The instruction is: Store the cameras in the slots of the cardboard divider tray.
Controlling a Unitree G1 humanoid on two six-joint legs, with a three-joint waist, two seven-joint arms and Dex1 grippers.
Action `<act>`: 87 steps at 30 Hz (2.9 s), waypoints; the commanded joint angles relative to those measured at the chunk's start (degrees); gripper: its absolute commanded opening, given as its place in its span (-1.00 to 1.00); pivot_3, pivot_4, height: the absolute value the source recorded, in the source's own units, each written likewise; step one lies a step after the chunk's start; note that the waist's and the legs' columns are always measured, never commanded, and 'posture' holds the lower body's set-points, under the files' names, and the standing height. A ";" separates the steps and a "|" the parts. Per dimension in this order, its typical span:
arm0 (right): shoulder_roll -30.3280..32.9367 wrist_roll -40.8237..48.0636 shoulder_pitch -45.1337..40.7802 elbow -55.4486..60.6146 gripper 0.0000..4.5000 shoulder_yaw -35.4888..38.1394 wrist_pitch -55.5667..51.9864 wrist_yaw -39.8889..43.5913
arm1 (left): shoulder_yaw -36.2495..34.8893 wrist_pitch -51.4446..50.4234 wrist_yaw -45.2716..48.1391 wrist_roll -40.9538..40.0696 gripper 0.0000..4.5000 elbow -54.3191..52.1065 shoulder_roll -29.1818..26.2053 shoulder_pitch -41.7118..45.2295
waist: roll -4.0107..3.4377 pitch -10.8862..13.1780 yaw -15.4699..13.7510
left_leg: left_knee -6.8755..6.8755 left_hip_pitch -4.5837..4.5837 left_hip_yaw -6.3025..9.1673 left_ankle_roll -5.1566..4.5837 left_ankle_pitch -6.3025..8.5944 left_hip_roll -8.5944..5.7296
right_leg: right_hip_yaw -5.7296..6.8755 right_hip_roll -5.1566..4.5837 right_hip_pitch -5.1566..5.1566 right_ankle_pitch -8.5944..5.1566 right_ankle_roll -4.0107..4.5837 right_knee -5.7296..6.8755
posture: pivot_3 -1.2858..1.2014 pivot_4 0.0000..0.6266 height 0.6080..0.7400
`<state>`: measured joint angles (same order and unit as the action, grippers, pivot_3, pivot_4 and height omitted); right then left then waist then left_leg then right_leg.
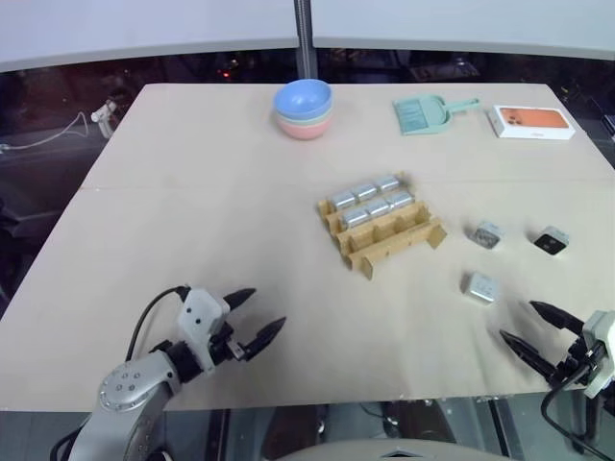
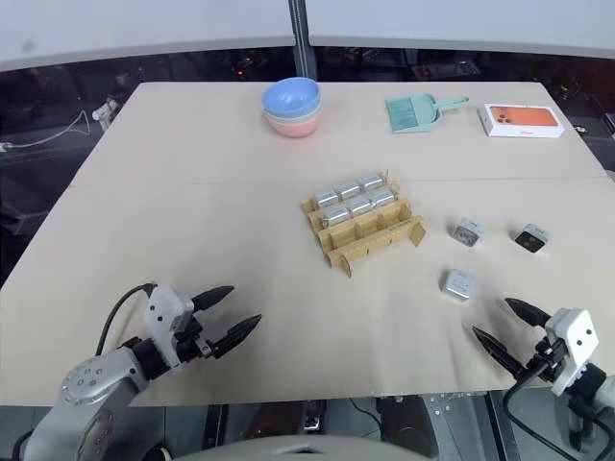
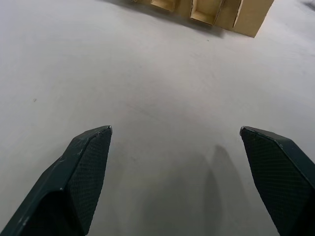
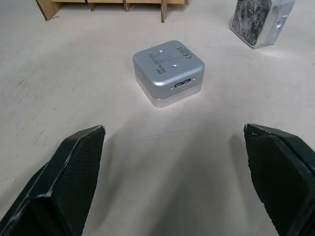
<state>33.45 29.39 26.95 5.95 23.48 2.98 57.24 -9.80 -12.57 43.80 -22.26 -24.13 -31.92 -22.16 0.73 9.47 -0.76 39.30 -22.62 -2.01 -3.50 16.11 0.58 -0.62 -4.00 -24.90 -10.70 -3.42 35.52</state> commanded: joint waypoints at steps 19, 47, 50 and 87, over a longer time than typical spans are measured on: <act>0.83 0.16 -0.64 2.50 1.00 1.21 -0.77 -1.39 | -1.14 2.16 2.67 -1.10 0.92 -0.06 -0.64 0.66 | 0.00 0.00 0.00 | 0.00 -0.01 0.00 0.00 0.00 0.00 | 0.01 0.01 0.00 0.00 0.00 0.00 | 0.03 -0.52 1.00; -0.99 -5.77 -11.85 -2.99 1.00 -6.84 -3.21 -6.51 | -10.23 -15.37 30.41 -27.92 0.92 -2.30 -28.00 22.64 | -0.16 0.11 0.06 | -0.01 -0.15 -0.20 -0.02 -0.02 0.00 | -0.14 0.22 -0.21 0.01 0.01 0.03 | 0.03 -0.52 1.00; -0.74 -5.76 -13.56 -4.79 1.00 -7.22 -2.99 -5.30 | -10.31 -16.89 31.49 -28.40 0.92 -1.85 -29.86 25.03 | -0.13 0.11 0.18 | -0.01 -0.10 -0.31 -0.03 -0.02 0.01 | -0.24 0.26 -0.21 0.01 0.00 0.04 | 0.03 -0.52 1.00; -0.22 -8.76 -20.56 -11.23 0.48 -9.95 3.36 -0.89 | -10.75 -20.06 31.84 -27.17 0.95 -2.31 -29.37 24.16 | -0.06 0.10 1.47 | 0.00 0.10 -0.56 -0.02 -0.03 0.04 | -0.50 0.33 -0.21 0.02 0.00 0.25 | 0.03 -0.52 1.00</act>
<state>32.52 20.25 6.39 -5.66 13.33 5.49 55.86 -18.70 -33.00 75.34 -49.37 -25.73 -61.20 2.04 0.67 9.56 0.70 39.30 -22.52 -2.58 -3.52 16.08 0.62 -1.12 -3.67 -25.12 -10.68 -3.42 35.77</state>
